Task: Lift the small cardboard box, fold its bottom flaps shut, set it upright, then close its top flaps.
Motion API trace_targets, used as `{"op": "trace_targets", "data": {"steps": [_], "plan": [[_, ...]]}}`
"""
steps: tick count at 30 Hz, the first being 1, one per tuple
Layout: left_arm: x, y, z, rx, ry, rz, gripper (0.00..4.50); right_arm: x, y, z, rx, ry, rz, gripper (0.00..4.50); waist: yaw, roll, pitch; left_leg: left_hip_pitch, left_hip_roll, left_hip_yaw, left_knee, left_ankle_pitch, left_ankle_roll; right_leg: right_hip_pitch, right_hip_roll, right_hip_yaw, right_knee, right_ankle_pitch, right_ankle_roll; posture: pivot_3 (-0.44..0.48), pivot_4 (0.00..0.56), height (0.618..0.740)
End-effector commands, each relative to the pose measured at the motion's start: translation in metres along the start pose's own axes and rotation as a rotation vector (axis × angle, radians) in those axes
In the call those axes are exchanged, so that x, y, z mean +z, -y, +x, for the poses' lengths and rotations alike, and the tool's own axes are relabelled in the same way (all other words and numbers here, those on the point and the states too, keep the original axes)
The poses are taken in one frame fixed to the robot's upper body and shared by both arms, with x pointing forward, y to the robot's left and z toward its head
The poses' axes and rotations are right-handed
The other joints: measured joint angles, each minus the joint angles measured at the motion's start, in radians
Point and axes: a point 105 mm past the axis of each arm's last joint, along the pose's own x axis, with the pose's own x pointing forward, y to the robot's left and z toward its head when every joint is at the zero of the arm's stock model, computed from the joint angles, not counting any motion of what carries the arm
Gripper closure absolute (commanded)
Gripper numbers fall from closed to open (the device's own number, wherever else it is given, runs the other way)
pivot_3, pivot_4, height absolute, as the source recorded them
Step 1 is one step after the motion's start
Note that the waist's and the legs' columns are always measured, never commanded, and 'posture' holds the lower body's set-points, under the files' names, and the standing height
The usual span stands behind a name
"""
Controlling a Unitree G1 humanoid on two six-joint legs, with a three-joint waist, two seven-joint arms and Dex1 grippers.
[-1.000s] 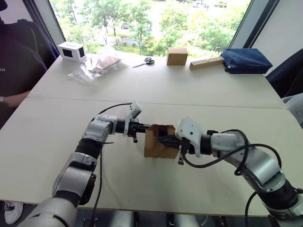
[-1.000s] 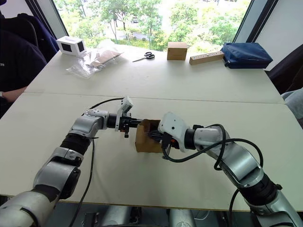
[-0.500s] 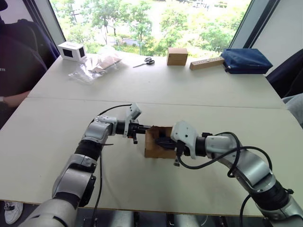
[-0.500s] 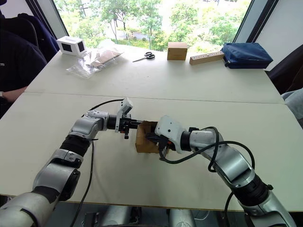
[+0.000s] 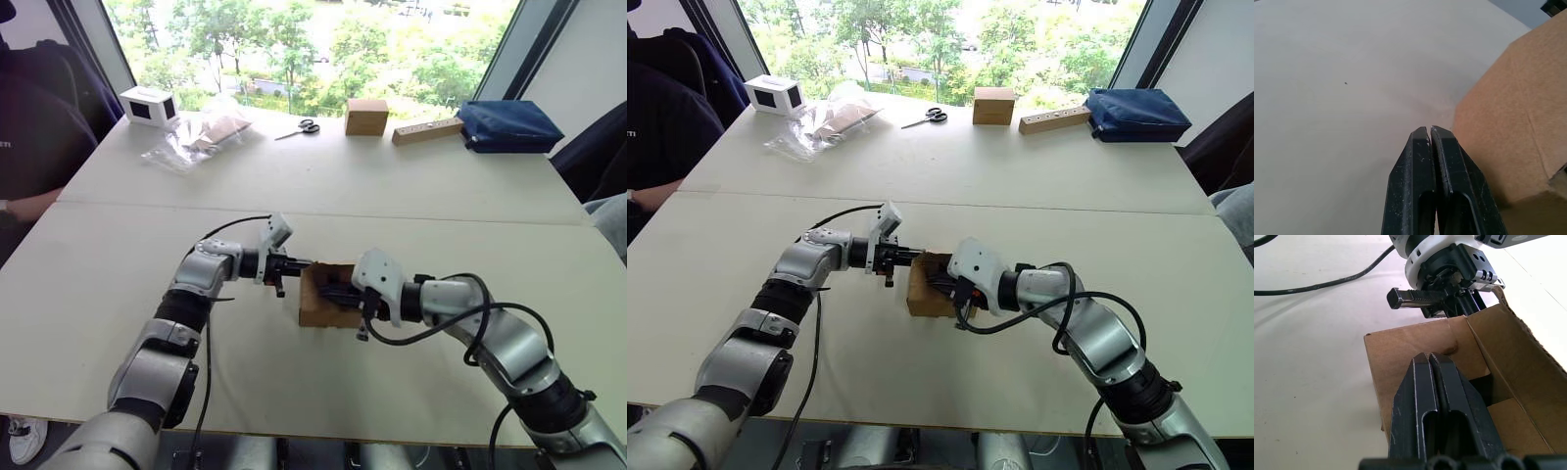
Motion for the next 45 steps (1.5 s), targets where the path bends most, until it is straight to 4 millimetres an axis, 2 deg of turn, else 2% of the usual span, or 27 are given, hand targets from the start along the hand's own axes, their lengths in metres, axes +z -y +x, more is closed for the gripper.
{"op": "trace_targets", "data": {"steps": [1, 3, 5, 7, 11, 15, 21, 23, 29, 36, 39, 41, 43, 45], "plan": [[0.027, -0.015, -0.026, 0.105, 0.121, 0.017, 4.41, 0.009, 0.003, -0.004, -0.015, 0.022, -0.038, 4.50, -0.001, 0.000, 0.000, 0.000, 0.000, 0.000, 0.000, 0.000, 0.000, 0.000, 0.000, 0.000, 0.000, 0.000, 0.000, 0.000, 0.150, 0.740], [0.040, -0.019, -0.046, 0.158, 0.178, 0.028, 4.41, 0.013, 0.001, -0.005, -0.015, 0.032, -0.037, 4.50, -0.006, 0.000, 0.000, 0.000, 0.000, 0.000, 0.000, 0.000, 0.000, 0.000, 0.000, 0.000, 0.000, 0.000, 0.000, 0.000, 0.150, 0.740], [0.048, -0.007, -0.064, 0.155, 0.184, 0.061, 4.41, 0.016, -0.001, -0.006, -0.010, 0.040, -0.035, 4.50, -0.011, 0.000, 0.000, 0.000, 0.001, 0.000, 0.000, 0.000, 0.000, -0.001, 0.000, 0.000, 0.001, 0.000, 0.000, 0.000, 0.150, 0.740], [0.051, 0.019, -0.076, 0.115, 0.157, 0.088, 4.41, 0.017, -0.002, -0.006, -0.009, 0.043, -0.033, 4.50, -0.021, 0.000, 0.000, 0.000, 0.001, 0.000, 0.000, 0.000, 0.000, -0.002, 0.000, 0.000, 0.003, 0.000, 0.000, 0.000, 0.150, 0.740], [0.043, 0.059, -0.084, 0.064, 0.086, 0.090, 4.41, 0.015, -0.002, -0.008, -0.010, 0.041, -0.030, 4.50, -0.021, 0.000, 0.000, 0.000, 0.001, 0.000, 0.000, 0.002, -0.003, -0.001, -0.001, 0.000, 0.003, 0.000, 0.000, 0.000, 0.150, 0.740], [0.029, 0.089, -0.078, -0.013, 0.035, 0.057, 4.41, 0.015, -0.002, -0.008, -0.006, 0.042, -0.027, 4.50, -0.018, 0.000, 0.000, 0.002, 0.000, -0.001, 0.000, 0.001, -0.002, 0.000, -0.002, 0.000, 0.004, -0.001, -0.002, 0.000, 0.150, 0.740], [0.023, 0.089, -0.063, 0.005, 0.036, 0.053, 4.41, 0.014, -0.005, -0.006, 0.011, 0.038, -0.028, 4.50, -0.021, 0.000, 0.000, 0.005, 0.000, -0.001, -0.001, 0.001, -0.002, 0.001, -0.001, 0.000, 0.006, -0.002, -0.003, 0.000, 0.150, 0.740], [0.020, 0.081, -0.055, 0.046, 0.019, 0.100, 4.41, 0.014, -0.006, -0.006, 0.014, 0.038, -0.030, 4.50, -0.020, 0.000, 0.000, 0.005, 0.000, 0.000, -0.001, 0.001, -0.002, 0.001, 0.000, 0.001, 0.006, -0.002, -0.003, 0.000, 0.150, 0.740], [0.013, 0.082, -0.044, -0.007, -0.005, 0.110, 4.41, 0.018, -0.003, -0.007, -0.007, 0.046, -0.034, 4.50, -0.021, 0.000, 0.000, 0.006, 0.000, 0.000, -0.001, 0.001, -0.002, 0.002, 0.000, 0.001, 0.006, -0.002, -0.003, 0.000, 0.150, 0.740], [0.009, 0.076, -0.042, 0.000, -0.001, 0.097, 4.41, 0.053, 0.004, -0.023, -0.004, 0.196, 0.038, 4.50, -0.020, 0.000, 0.000, 0.006, 0.000, 0.000, -0.001, 0.001, -0.002, 0.002, 0.000, 0.001, 0.006, -0.002, -0.003, 0.000, 0.150, 0.740], [0.009, 0.077, -0.041, -0.004, 0.005, 0.098, 4.41, 0.069, 0.014, -0.030, -0.020, 0.288, 0.103, 4.50, -0.021, 0.000, 0.000, 0.007, 0.001, 0.000, -0.001, 0.001, -0.002, 0.003, 0.000, 0.001, 0.006, -0.002, -0.003, 0.000, 0.150, 0.740], [0.008, 0.078, -0.040, -0.005, 0.005, 0.100, 4.41, 0.077, 0.027, -0.034, -0.055, 0.306, 0.101, 4.50, -0.020, 0.000, 0.000, 0.007, 0.001, 0.000, -0.001, 0.001, -0.002, 0.003, 0.000, 0.001, 0.006, -0.002, -0.003, 0.000, 0.150, 0.740], [0.009, 0.079, -0.040, -0.005, 0.018, 0.091, 4.41, 0.067, 0.046, -0.026, -0.126, 0.197, 0.032, 4.50, -0.021, 0.000, 0.000, 0.007, 0.001, 0.000, -0.001, 0.001, -0.002, 0.003, -0.001, 0.001, 0.006, -0.002, -0.003, 0.000, 0.150, 0.740], [0.010, 0.081, -0.041, -0.007, 0.029, 0.083, 4.41, 0.051, 0.055, -0.018, -0.153, 0.086, 0.005, 4.50, -0.022, 0.001, 0.000, 0.008, 0.000, 0.000, -0.001, 0.001, -0.002, 0.003, -0.001, 0.001, 0.006, -0.002, -0.003, 0.000, 0.150, 0.740]]}}
